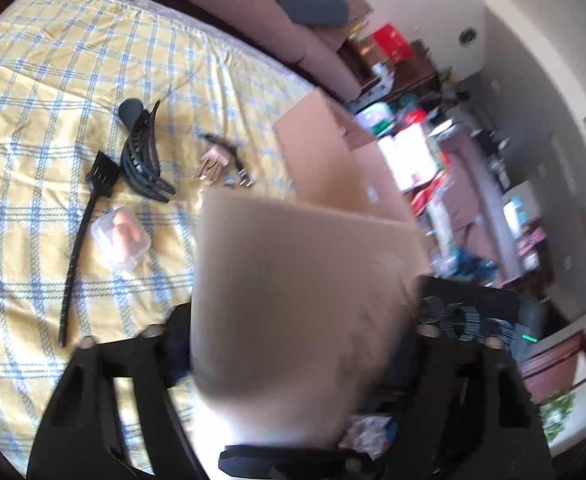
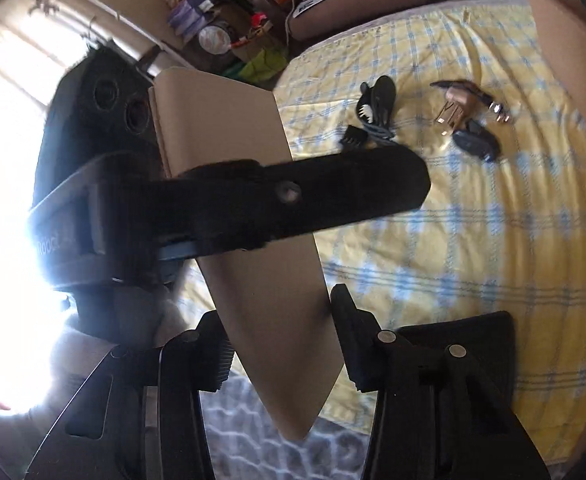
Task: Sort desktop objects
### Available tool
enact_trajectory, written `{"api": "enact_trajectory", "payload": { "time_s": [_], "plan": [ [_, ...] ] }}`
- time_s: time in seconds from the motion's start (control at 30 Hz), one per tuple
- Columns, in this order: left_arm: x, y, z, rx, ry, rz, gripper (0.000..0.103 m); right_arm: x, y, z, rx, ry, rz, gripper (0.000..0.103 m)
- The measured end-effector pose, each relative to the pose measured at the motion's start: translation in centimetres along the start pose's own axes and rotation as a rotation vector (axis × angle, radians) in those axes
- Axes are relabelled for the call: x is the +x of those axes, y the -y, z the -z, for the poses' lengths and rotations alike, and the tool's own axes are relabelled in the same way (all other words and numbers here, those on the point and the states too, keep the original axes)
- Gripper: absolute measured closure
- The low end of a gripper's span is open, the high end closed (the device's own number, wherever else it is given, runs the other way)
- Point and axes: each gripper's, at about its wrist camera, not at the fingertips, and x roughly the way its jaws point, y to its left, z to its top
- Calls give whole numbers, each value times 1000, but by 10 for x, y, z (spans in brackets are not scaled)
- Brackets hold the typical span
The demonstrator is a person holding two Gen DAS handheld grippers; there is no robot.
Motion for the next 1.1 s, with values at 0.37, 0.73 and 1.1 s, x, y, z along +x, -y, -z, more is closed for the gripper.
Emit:
{"api": "enact_trajectory", "payload": {
  "time_s": [0.37, 0.73, 1.1],
  "plan": [
    [-27, -13, -7, 10, 25, 10, 16, -10, 61, -3, 366, 134, -303, 70],
    [-25, -44, -8, -160, 54, 140, 27, -25, 52, -13, 359, 139, -329, 70],
    [29, 78, -81, 100, -27, 133, 51, -92, 27, -31, 249, 224, -300, 70]
  ]
}}
